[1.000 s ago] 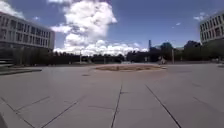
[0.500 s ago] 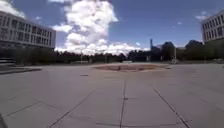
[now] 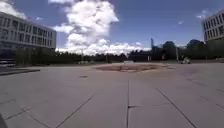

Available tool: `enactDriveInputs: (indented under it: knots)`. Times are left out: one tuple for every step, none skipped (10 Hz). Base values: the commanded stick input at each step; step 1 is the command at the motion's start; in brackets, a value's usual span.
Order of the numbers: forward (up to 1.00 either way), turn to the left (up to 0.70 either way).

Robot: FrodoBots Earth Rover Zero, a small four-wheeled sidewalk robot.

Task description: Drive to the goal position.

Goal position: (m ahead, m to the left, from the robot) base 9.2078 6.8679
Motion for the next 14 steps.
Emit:
enactDriveInputs:
  knots:
    - [0.7, 0.0]
    - [0.7, 0.0]
    - [0.7, 0.0]
    - [0.7, 0.0]
    - [0.7, 0.0]
    - [0.7, 0.0]
    - [0.7, 0.0]
    - [0.7, 0.0]
    - [0.7, 0.0]
    - [0.7, 0.0]
    - [0.7, 0.0]
    - [0.7, 0.0]
    - [0.7, 0.0]
    - [0.7, 0.0]
